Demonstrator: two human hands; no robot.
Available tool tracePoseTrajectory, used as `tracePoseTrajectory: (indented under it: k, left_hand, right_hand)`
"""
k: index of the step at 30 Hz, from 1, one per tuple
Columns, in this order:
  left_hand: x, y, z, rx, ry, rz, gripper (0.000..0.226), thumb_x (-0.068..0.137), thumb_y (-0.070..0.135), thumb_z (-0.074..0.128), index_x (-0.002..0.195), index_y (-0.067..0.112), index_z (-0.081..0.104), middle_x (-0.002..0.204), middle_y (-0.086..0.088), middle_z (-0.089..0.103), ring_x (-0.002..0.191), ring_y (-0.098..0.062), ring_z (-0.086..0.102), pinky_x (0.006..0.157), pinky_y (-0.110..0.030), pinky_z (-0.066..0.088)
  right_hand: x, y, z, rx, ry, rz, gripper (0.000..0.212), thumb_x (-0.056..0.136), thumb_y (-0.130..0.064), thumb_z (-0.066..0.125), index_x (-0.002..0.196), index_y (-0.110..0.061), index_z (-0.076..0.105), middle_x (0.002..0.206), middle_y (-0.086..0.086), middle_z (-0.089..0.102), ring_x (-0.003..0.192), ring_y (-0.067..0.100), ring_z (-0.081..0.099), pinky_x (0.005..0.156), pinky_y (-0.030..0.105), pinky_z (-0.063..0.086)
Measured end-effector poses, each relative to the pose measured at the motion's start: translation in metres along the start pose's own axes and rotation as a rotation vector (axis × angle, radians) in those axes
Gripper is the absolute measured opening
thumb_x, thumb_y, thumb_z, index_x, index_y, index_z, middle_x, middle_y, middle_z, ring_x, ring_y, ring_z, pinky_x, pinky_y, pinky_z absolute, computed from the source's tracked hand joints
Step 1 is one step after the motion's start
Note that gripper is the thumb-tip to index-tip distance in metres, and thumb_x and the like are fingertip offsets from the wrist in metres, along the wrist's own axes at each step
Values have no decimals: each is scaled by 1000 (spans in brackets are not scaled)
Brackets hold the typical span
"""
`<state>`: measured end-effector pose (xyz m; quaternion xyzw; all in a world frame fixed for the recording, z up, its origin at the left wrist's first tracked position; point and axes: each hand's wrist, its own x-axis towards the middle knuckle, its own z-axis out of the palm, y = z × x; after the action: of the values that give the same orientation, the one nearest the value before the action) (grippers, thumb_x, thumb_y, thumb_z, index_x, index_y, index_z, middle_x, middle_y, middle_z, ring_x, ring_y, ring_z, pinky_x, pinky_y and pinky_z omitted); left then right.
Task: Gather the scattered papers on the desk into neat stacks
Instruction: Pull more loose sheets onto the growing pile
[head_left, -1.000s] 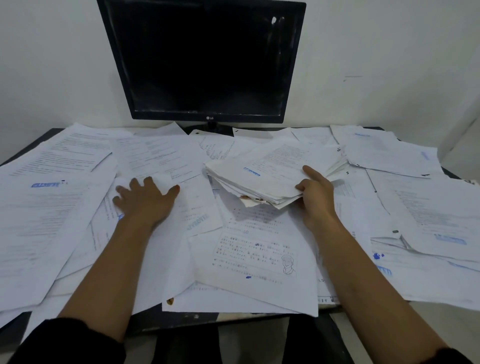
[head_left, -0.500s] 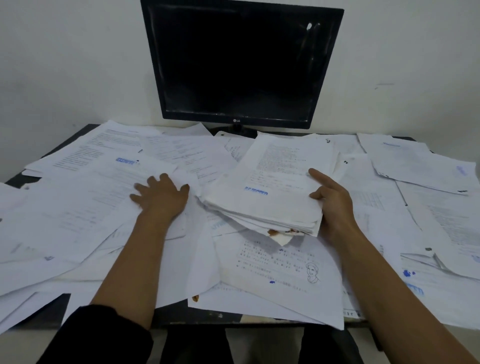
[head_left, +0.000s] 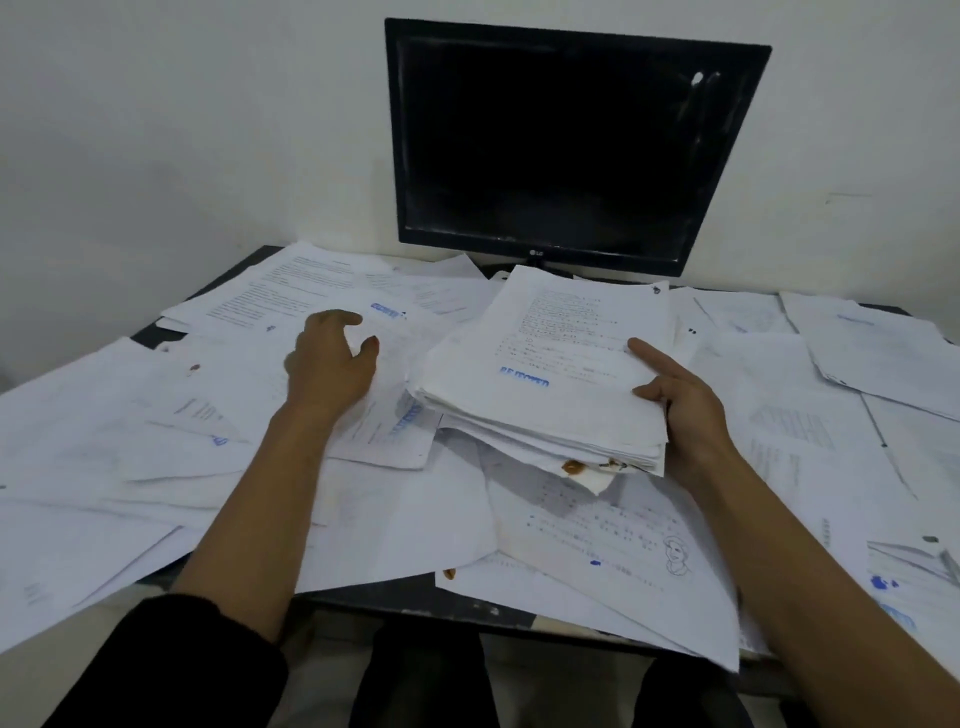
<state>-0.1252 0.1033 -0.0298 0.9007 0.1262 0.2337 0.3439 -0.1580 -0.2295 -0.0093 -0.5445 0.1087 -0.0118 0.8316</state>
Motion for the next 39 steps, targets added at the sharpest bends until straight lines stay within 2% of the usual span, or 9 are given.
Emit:
tracePoseTrajectory:
  k: [4, 9, 15, 19, 22, 25, 28, 34, 39]
  left_hand:
    - [16, -34, -31, 359, -222, -382, 77, 95, 60, 43, 153, 15, 22, 162, -10, 8, 147, -40, 2, 115, -58, 7]
    - [12, -62, -47, 663, -356, -278, 75, 95, 67, 24, 145, 14, 38, 150, -16, 39, 136, -40, 33, 111, -50, 24]
    - [18, -53, -49, 498, -299, -148, 56, 96, 61, 36, 133, 24, 56, 134, -4, 59, 121, -29, 55, 101, -40, 39]
    - [16, -52, -48, -116, -166, -216, 32, 102, 37, 40, 114, 16, 62, 106, -1, 71, 79, -26, 71, 75, -33, 51]
    - [14, -58, -50, -210, 13, -233, 47, 103, 42, 30, 122, 14, 62, 128, -5, 63, 117, -30, 58, 99, -42, 45]
    - [15, -65, -49, -148, -126, -352, 73, 97, 67, 17, 143, 19, 47, 151, -6, 42, 138, -31, 38, 117, -49, 23]
    - [16, -56, -44, 154, -276, -307, 75, 96, 66, 10, 148, 19, 37, 153, -11, 36, 141, -34, 29, 116, -50, 13]
    - [38, -40, -33, 399, -397, -289, 88, 89, 76, 15, 151, 16, 31, 159, -13, 22, 144, -37, 22, 115, -56, 8]
    - [51, -43, -31, 397, -485, -277, 89, 87, 71, 45, 149, 8, 33, 155, -17, 29, 138, -35, 35, 112, -48, 32]
  right_hand:
    - [1, -2, 38, 6, -109, 54, 53, 83, 10, 40, 123, -16, 65, 119, 6, 60, 106, 33, 61, 77, 37, 60]
    - [8, -4, 82, 83, -166, 53, 55, 85, 10, 38, 130, -12, 59, 119, 7, 59, 114, 37, 58, 97, 51, 50]
    - [10, -19, 105, 195, -256, 62, 54, 91, 9, 33, 136, -14, 54, 113, 6, 58, 111, 35, 60, 84, 44, 58]
    - [18, -15, 110, 128, -262, 64, 54, 90, 7, 37, 135, -15, 56, 125, 10, 58, 114, 34, 60, 94, 48, 53]
    - [26, 2, 107, 23, -233, 118, 53, 88, 8, 40, 132, -13, 59, 125, 12, 58, 111, 34, 61, 94, 44, 53]
    - [31, 25, 100, -200, -225, 196, 48, 88, 9, 40, 127, -11, 60, 117, 13, 62, 98, 28, 63, 78, 36, 57]
    - [32, 42, 93, -501, -255, 201, 42, 91, 4, 43, 123, -17, 60, 103, 11, 64, 81, 22, 61, 63, 27, 50]
    - [28, 52, 84, -612, -382, 34, 32, 94, -6, 54, 122, -18, 58, 112, 8, 66, 90, 16, 68, 64, 21, 54]
    - [23, 59, 81, -602, -349, -49, 31, 93, -6, 58, 121, -18, 59, 103, 1, 67, 76, 3, 69, 60, 16, 53]
